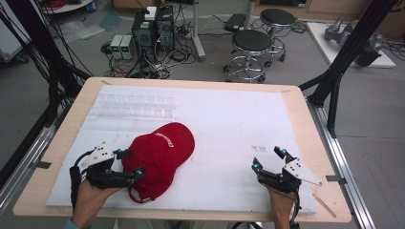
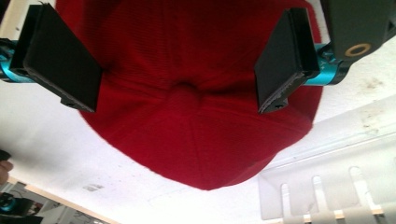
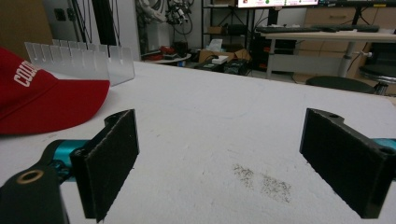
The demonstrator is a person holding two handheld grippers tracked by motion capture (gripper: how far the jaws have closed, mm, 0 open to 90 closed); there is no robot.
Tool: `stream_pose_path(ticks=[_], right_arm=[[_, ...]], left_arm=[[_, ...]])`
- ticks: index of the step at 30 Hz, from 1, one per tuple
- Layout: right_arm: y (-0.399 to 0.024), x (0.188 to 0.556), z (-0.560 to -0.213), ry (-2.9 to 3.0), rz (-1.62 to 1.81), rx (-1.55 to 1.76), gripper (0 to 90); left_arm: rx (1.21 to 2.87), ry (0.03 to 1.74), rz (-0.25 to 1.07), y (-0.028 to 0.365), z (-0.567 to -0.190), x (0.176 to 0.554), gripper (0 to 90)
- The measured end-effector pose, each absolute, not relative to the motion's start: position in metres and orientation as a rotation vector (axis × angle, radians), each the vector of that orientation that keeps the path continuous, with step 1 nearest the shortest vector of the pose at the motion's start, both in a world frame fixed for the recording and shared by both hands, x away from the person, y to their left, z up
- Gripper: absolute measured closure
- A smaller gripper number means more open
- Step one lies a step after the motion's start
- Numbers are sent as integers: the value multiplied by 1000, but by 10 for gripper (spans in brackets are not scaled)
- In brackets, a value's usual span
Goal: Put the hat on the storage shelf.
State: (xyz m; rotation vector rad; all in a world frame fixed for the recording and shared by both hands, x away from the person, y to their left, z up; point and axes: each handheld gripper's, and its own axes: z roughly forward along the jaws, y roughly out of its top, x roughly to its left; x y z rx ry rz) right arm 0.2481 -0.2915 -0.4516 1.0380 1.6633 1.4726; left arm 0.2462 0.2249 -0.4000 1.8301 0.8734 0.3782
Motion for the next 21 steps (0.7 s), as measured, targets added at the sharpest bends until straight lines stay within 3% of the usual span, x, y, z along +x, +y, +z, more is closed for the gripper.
stream_pose_path(ticks=[14, 20, 21], right_arm=[[-292, 248, -452, 1661, 1473, 1032, 107], [-292, 248, -452, 1660, 1476, 1036, 107], [-292, 248, -452, 1661, 1477, 1038, 107]], left_arm=[[1910, 924, 373, 218, -414, 251, 161], [1921, 938, 359, 219, -417, 252, 242], [1924, 941, 352, 219, -418, 253, 291]])
